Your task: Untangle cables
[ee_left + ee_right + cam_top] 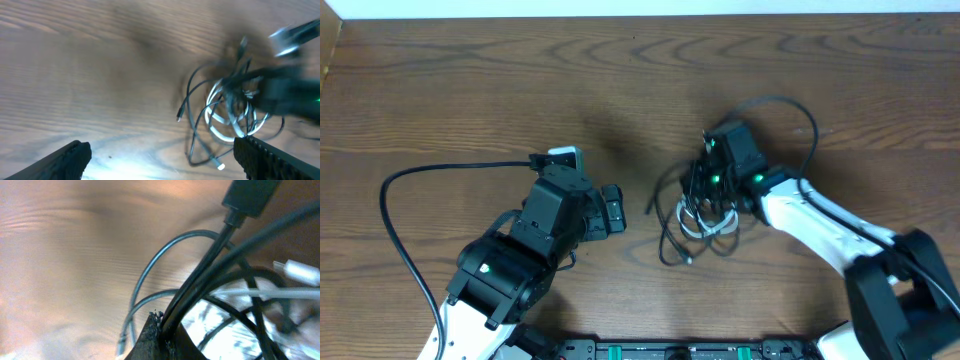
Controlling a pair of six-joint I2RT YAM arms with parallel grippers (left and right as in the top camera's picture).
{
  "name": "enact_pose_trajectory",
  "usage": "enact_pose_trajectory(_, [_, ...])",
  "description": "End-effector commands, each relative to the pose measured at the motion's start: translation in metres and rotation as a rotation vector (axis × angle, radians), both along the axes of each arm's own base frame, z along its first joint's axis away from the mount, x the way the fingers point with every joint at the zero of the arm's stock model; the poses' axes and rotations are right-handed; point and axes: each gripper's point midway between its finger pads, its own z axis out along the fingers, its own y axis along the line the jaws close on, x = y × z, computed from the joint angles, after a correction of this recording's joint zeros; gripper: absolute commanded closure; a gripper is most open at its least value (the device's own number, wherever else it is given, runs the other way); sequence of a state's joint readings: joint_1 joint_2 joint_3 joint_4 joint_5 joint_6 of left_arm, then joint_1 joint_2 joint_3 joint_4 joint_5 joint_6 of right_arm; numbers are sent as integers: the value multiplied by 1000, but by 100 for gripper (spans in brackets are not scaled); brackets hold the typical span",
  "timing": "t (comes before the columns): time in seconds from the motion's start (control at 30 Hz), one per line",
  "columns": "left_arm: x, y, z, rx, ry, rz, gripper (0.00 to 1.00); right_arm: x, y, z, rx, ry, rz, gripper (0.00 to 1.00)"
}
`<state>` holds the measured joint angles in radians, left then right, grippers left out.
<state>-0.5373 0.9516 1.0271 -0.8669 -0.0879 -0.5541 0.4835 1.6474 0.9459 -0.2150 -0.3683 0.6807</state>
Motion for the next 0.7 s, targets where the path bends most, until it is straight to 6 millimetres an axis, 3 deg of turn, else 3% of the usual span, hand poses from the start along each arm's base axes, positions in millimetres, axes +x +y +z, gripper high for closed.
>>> enact_pose_trajectory(0.0, [8,23,10,69,-67,98,3,-3,30,98,161,-253,257,99])
enact_pose_trajectory(0.13, [10,37,16,74,-100,181,3,-42,35,129,214,-337,469,99])
enact_pose_trajectory(0.3, [12,46,17,39,-95,255,2,-81,15,134,123,-400,629,99])
enact_pose_trajectory(0.57, [13,47,15,35,-86,263,2,-63,-70,74,-363,-172,271,98])
enact_pose_trajectory(0.67, [13,46,15,20,-82,273,2,-60,-68,71,-341,-133,211,99])
